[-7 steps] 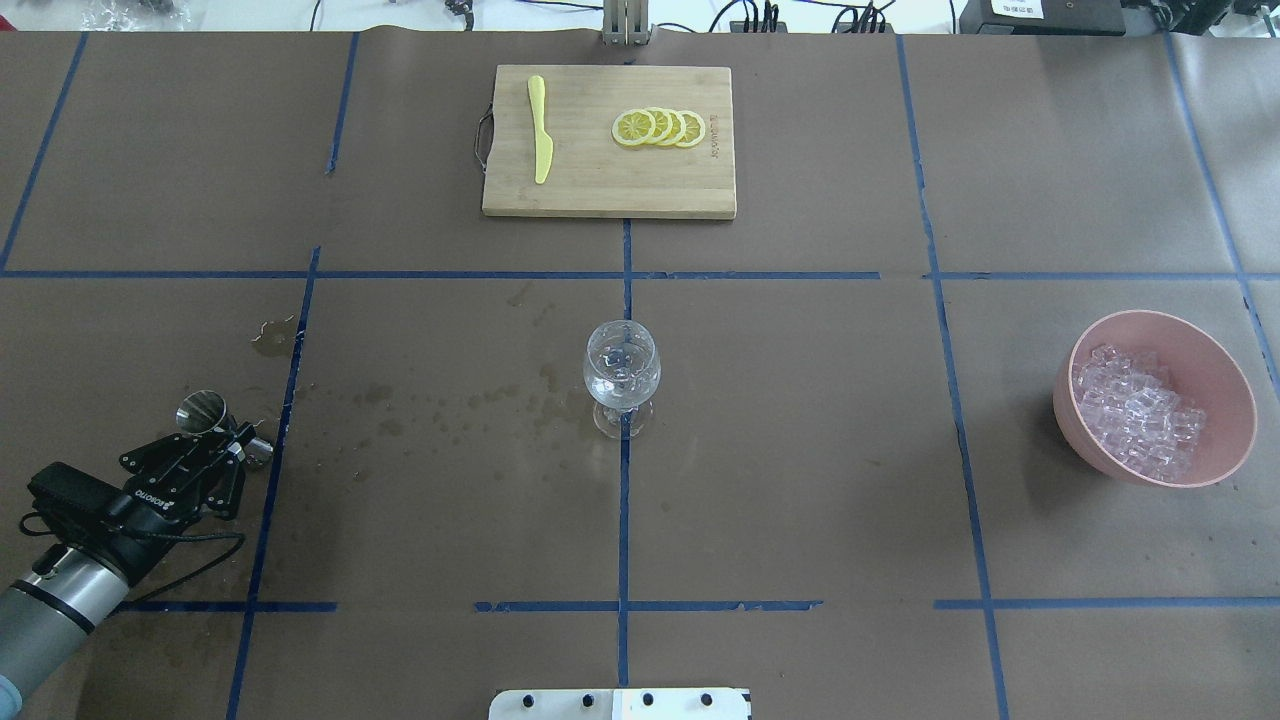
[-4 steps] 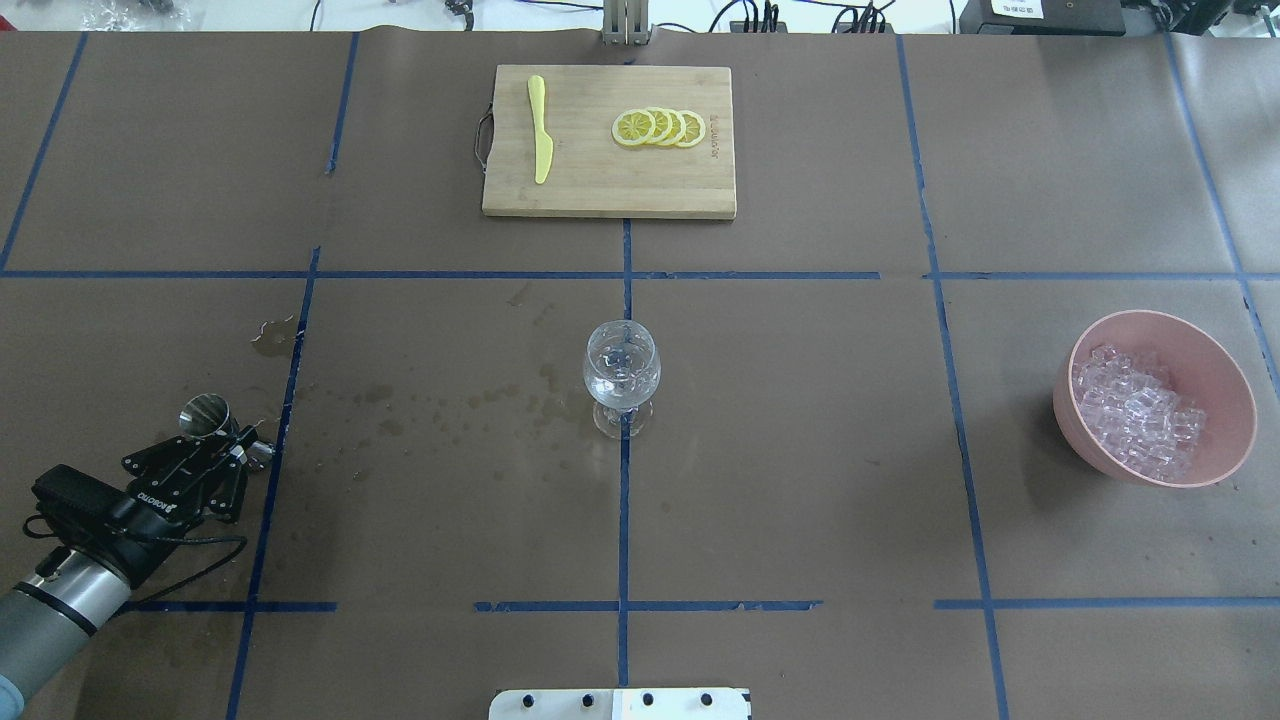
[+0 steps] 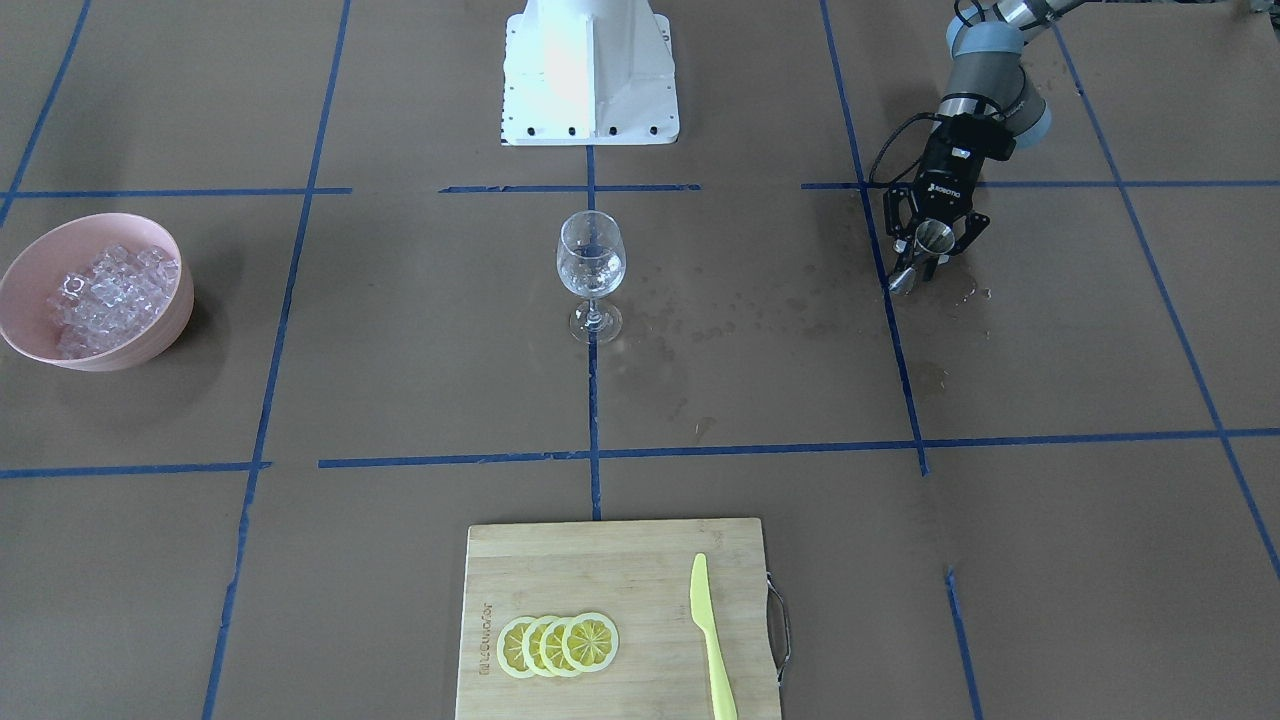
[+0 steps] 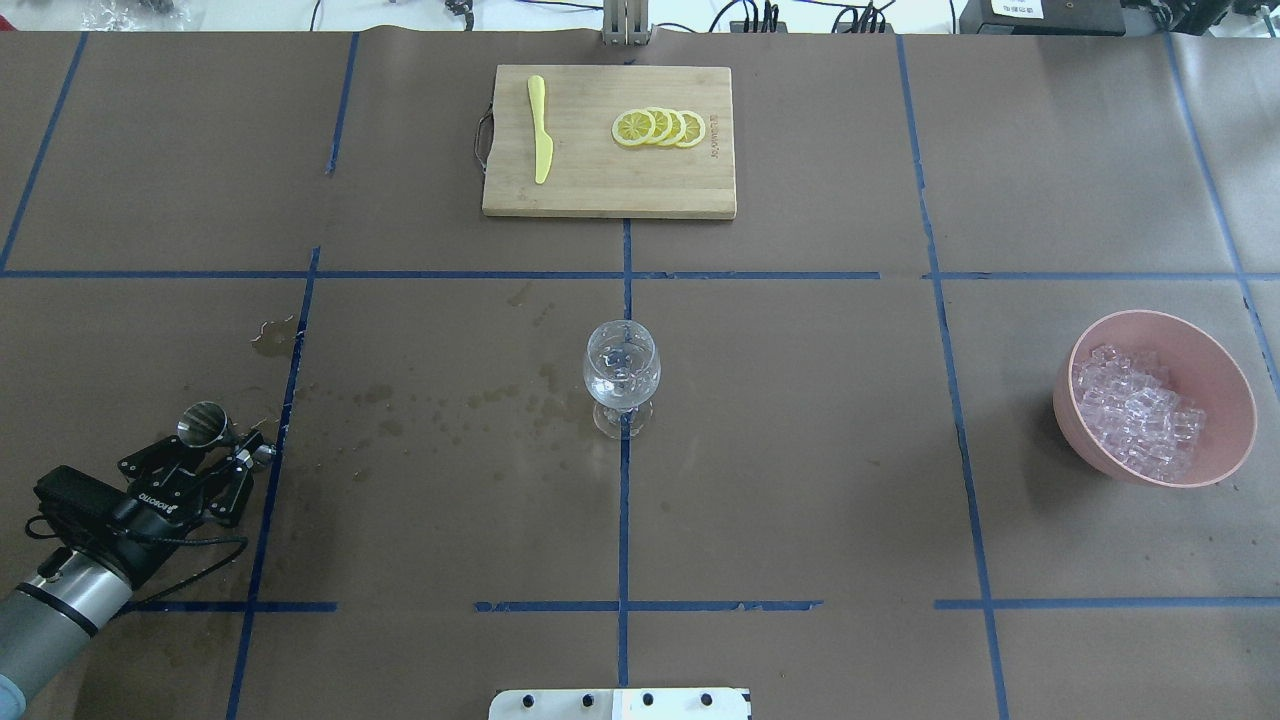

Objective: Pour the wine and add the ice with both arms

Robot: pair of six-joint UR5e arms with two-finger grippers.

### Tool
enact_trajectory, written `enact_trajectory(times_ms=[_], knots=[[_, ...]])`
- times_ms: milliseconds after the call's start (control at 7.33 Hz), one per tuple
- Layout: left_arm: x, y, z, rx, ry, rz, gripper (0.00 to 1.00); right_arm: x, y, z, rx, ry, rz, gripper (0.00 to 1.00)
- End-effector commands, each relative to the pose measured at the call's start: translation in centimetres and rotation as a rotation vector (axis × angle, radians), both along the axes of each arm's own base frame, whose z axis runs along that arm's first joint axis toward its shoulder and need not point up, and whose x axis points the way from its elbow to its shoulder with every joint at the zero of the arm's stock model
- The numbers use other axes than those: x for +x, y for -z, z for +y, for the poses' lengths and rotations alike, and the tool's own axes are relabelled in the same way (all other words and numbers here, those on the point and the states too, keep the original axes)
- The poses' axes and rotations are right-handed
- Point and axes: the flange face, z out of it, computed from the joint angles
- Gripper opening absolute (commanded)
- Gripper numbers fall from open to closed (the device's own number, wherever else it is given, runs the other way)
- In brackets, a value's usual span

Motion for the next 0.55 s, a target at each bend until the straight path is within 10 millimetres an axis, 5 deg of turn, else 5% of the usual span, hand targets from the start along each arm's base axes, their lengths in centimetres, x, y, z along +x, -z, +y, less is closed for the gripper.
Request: enact_trajectory(times_ms=[0,136,409], knots=[[-0.1,0.1,0.0,0.001,0.005,0.004,0.77,0.0,0.1,0.0,0.001,-0.001,0.000,1.00],[-0.6,0.1,-0.2,0.004,0.050,0.010,0.93,0.0,0.2,0.0,0.002,-0.001,-0.001,1.00],[-1.4,0.6,-0.6,0.008,0.132,0.028,0.99,0.0,0.1,0.0,0.001,-0.001,0.000,1.00]])
